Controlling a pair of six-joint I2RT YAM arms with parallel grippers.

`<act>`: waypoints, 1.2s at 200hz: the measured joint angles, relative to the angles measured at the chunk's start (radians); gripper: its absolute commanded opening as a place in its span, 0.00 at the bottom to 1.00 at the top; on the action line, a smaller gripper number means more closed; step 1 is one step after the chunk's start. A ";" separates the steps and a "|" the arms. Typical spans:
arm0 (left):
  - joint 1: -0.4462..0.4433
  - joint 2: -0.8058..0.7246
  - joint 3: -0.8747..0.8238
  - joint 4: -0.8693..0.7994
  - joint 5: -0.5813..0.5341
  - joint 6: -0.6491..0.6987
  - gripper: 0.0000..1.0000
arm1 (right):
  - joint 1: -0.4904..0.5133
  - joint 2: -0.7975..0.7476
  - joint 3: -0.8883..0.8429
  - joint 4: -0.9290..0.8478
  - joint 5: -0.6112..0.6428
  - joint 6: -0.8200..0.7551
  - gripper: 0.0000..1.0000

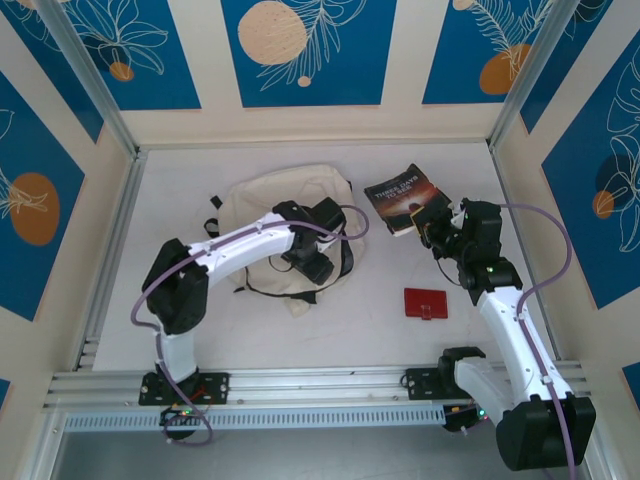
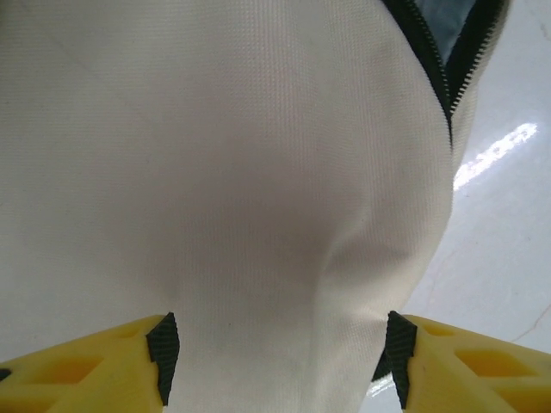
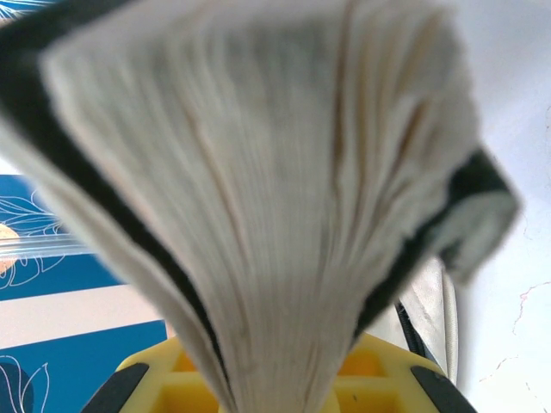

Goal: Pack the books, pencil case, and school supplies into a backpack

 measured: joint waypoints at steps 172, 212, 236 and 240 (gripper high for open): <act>0.010 -0.075 0.105 -0.001 -0.113 -0.010 0.00 | -0.022 -0.056 0.014 -0.088 -0.004 -0.088 0.02; 0.032 -0.126 0.188 0.119 -0.142 -0.063 0.00 | -0.024 -0.058 0.078 -0.218 -0.014 -0.197 0.02; 0.047 -0.121 0.240 0.171 -0.160 -0.104 0.00 | -0.026 -0.084 0.091 -0.287 -0.040 -0.246 0.03; 0.049 -0.117 0.250 0.176 -0.161 -0.111 0.00 | -0.026 -0.091 0.092 -0.301 -0.047 -0.253 0.02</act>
